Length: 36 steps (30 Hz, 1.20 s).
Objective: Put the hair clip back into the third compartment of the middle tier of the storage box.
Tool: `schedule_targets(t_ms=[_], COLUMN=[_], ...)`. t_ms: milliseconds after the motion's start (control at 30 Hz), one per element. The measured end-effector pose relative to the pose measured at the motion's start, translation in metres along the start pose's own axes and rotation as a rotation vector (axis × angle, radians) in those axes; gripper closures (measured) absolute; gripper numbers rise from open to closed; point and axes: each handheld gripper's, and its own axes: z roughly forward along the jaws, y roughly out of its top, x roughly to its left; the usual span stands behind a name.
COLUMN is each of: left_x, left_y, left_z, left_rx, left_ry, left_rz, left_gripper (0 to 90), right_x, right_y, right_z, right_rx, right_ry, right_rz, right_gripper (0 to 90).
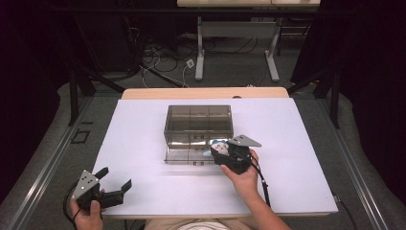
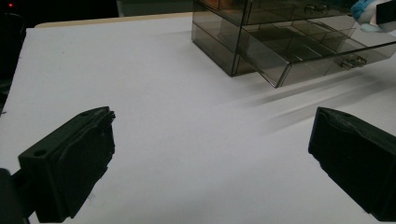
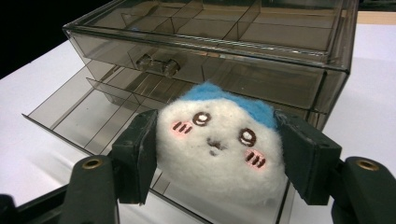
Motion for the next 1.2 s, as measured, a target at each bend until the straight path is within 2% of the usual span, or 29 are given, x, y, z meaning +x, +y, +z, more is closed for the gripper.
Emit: schedule_targets(t_ms=[67, 467, 500, 633, 933, 1200], left_x=[-0.0002, 0.0003, 0.0002, -0.0001, 0.0003, 0.0003], left_y=[-0.0003, -0.0012, -0.0013, -0.0013, -0.0012, -0.0012], left_z=[-0.0006, -0.0025, -0.0024, -0.0022, -0.0020, -0.0022], left_rx=[0.000, 0.001, 0.002, 0.001, 0.002, 0.001], left_ry=[0.002, 0.007, 0.006, 0.005, 0.003, 0.003], left_rz=[-0.003, -0.002, -0.003, -0.003, 0.000, -0.002], left_gripper=[0.4, 0.4, 0.4, 0.4, 0.4, 0.4], right_x=[-0.0006, -0.0008, -0.0007, -0.0011, -0.0014, -0.0018], right_y=[-0.0001, -0.0013, -0.0010, -0.0008, 0.0002, 0.0004], right_z=[0.0017, 0.0070, 0.0069, 0.0063, 0.0033, 0.0013], right_rx=[-0.006, 0.018, 0.012, 0.003, -0.006, -0.019], right_ry=[0.003, 0.012, 0.013, 0.003, 0.009, 0.003], right_rz=[-0.017, -0.004, -0.005, -0.010, -0.001, -0.019], right_gripper=[33.5, 30.2, 27.1, 23.6, 21.3, 19.6])
